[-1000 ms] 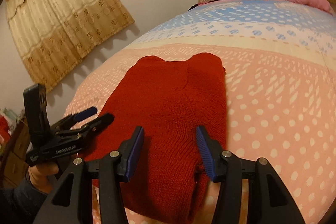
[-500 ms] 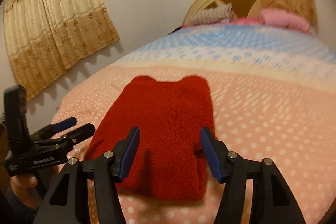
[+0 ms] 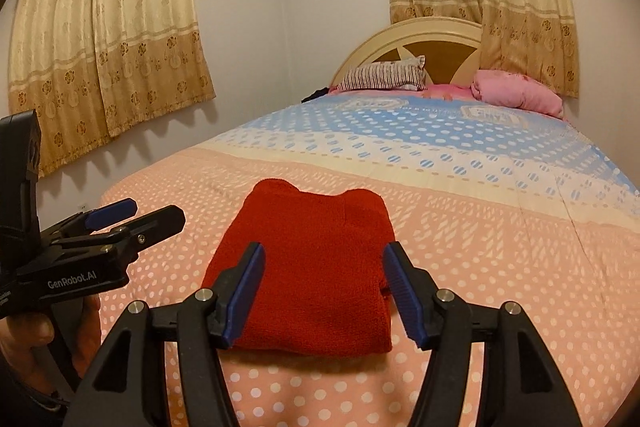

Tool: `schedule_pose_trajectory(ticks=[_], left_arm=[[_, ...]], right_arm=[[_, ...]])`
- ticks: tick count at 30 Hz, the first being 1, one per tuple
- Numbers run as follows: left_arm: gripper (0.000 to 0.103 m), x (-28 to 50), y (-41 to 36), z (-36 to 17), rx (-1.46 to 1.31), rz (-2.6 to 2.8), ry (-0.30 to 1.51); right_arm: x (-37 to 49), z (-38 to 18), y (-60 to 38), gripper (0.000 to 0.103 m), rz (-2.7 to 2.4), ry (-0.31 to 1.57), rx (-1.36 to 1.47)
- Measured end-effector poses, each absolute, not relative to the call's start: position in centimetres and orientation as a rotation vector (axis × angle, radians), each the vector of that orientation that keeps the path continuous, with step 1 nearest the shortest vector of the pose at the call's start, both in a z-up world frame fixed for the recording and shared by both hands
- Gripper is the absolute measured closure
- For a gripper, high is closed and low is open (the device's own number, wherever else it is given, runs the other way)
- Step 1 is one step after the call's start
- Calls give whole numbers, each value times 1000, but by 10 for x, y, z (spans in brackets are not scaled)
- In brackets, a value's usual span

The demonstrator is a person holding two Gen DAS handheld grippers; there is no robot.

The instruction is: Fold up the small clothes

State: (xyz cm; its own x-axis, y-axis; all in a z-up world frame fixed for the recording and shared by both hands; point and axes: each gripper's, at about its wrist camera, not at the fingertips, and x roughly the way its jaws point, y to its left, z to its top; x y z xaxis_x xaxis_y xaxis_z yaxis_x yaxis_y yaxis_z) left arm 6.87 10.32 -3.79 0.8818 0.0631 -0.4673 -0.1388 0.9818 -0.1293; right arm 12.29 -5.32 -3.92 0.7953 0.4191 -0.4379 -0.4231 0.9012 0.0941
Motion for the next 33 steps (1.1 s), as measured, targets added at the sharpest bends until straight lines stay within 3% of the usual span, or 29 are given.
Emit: schedule_pose_trajectory(ticks=[33], left_arm=[[1,67,109,-39,-158,120,474]], right_arm=[[112,-34,-53,39,449,460,16]])
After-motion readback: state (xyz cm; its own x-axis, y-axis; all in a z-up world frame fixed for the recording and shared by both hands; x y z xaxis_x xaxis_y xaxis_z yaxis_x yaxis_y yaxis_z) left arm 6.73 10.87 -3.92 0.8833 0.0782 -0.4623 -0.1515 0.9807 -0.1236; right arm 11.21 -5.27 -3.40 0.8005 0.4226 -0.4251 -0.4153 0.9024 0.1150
